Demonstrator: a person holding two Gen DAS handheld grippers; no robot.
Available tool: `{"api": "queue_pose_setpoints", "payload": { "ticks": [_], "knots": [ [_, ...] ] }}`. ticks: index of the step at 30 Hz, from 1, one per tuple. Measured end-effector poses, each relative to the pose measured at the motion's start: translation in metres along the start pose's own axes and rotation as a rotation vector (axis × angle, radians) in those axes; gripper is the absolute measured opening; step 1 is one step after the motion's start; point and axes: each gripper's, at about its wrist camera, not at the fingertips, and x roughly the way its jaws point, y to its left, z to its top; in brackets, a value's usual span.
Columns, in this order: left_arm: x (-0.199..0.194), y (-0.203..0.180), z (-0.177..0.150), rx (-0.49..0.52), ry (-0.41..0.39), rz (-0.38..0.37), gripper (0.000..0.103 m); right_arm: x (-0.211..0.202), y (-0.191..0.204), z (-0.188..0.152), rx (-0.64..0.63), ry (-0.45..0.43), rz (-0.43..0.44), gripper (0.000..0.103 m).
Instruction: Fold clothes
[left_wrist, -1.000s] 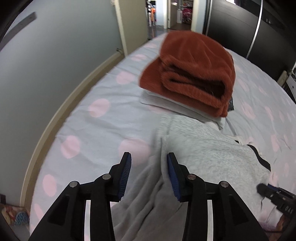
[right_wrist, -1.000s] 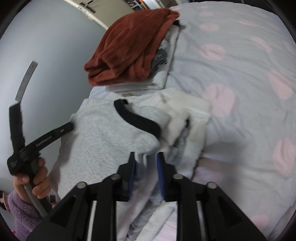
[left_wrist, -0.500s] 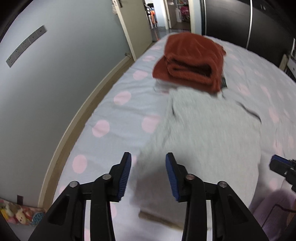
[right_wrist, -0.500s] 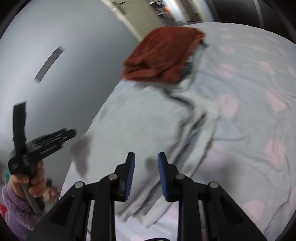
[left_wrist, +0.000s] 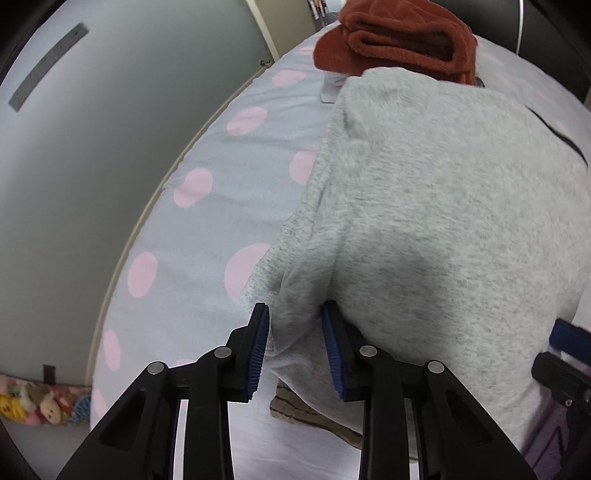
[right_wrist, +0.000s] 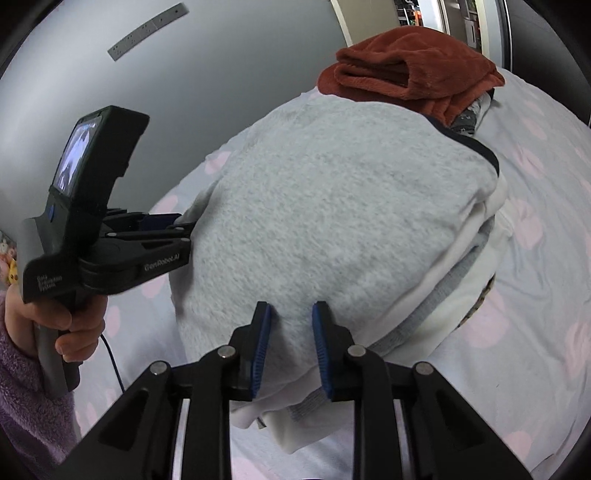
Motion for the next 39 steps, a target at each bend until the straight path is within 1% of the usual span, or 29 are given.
{"api": "queue_pose_setpoints", "payload": {
  "ticks": [2, 4, 6, 8, 10, 12, 14, 15, 18, 20, 23, 26, 27, 29, 32, 35, 39],
  "knots": [
    [-0.002, -0.001, -0.001, 0.006, -0.004, 0.008, 0.029, 0.000, -0.003, -0.001, 0.008, -0.002, 0.002, 0.022],
    [-0.006, 0.002, 0.000, -0.020, -0.005, -0.006, 0.030, -0.002, -0.004, 0.000, 0.014, 0.005, 0.010, 0.022],
    [-0.013, 0.005, 0.000, -0.049, -0.015, -0.016, 0.032, -0.007, -0.003, 0.000, 0.011, 0.013, 0.004, 0.022],
    [-0.030, 0.008, -0.002, -0.069, -0.042, -0.021, 0.032, -0.013, -0.002, 0.006, 0.015, 0.019, -0.008, 0.023],
    [-0.049, 0.006, -0.006, -0.072, -0.066, 0.004, 0.033, -0.022, -0.002, 0.011, 0.029, 0.019, -0.012, 0.025],
    [-0.073, 0.002, -0.012, -0.071, -0.098, 0.033, 0.033, -0.039, -0.005, 0.012, 0.064, 0.000, 0.011, 0.025],
    [-0.099, -0.003, -0.018, -0.081, -0.129, 0.047, 0.036, -0.059, -0.007, 0.012, 0.079, -0.035, 0.012, 0.026],
    [-0.110, -0.006, -0.021, -0.087, -0.144, 0.043, 0.040, -0.069, -0.006, 0.012, 0.077, -0.054, -0.001, 0.027],
    [-0.141, -0.015, -0.030, -0.102, -0.181, 0.041, 0.043, -0.099, -0.005, 0.010, 0.072, -0.107, -0.032, 0.042],
    [-0.158, -0.022, -0.035, -0.111, -0.199, 0.050, 0.043, -0.118, -0.005, 0.007, 0.067, -0.142, -0.044, 0.046],
    [-0.186, -0.033, -0.043, -0.139, -0.222, 0.050, 0.045, -0.145, -0.005, -0.001, 0.057, -0.198, -0.068, 0.049],
    [-0.210, -0.043, -0.054, -0.183, -0.255, 0.048, 0.055, -0.170, -0.004, -0.009, 0.050, -0.245, -0.088, 0.051],
    [-0.217, -0.048, -0.057, -0.189, -0.266, 0.059, 0.058, -0.179, -0.003, -0.013, 0.045, -0.258, -0.093, 0.052],
    [-0.229, -0.057, -0.066, -0.202, -0.286, 0.076, 0.060, -0.195, -0.002, -0.021, 0.033, -0.281, -0.100, 0.053],
    [-0.245, -0.070, -0.080, -0.221, -0.310, 0.097, 0.061, -0.214, 0.001, -0.031, 0.018, -0.314, -0.116, 0.053],
    [-0.252, -0.082, -0.093, -0.245, -0.306, 0.083, 0.062, -0.231, 0.003, -0.045, 0.007, -0.350, -0.126, 0.054],
    [-0.259, -0.098, -0.114, -0.272, -0.315, 0.107, 0.063, -0.244, 0.003, -0.060, -0.010, -0.375, -0.138, 0.054]
  ]
}}
